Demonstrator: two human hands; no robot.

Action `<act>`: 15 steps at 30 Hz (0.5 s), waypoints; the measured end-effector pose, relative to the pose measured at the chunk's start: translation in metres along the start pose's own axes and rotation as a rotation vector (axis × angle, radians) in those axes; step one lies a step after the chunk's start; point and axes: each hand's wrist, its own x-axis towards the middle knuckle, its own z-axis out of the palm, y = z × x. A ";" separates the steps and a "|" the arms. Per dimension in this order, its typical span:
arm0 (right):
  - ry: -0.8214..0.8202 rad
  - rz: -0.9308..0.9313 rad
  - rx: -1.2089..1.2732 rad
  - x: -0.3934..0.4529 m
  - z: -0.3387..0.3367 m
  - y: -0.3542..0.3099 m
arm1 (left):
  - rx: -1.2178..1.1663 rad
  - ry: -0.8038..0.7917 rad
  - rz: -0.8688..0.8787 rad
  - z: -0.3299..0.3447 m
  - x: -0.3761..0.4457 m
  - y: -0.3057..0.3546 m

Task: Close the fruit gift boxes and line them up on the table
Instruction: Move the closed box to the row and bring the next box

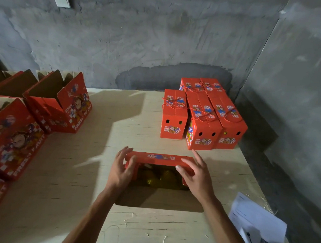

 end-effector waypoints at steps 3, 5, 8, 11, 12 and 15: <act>0.021 -0.048 -0.036 0.012 -0.004 -0.006 | 0.302 -0.109 0.194 -0.007 0.006 0.002; -0.051 -0.049 -0.037 0.017 -0.005 -0.005 | 0.416 -0.108 0.292 -0.005 0.009 0.006; -0.213 0.025 0.017 0.018 -0.004 -0.001 | 0.394 -0.105 0.313 -0.005 0.013 0.008; -0.263 0.062 0.045 0.018 -0.004 0.004 | 0.356 -0.208 0.365 -0.005 0.018 0.005; -0.261 0.047 0.027 0.018 -0.004 0.004 | 0.379 -0.240 0.384 -0.006 0.018 0.004; -0.210 -0.050 -0.076 0.019 -0.002 0.001 | 0.468 -0.228 0.402 -0.007 0.024 -0.002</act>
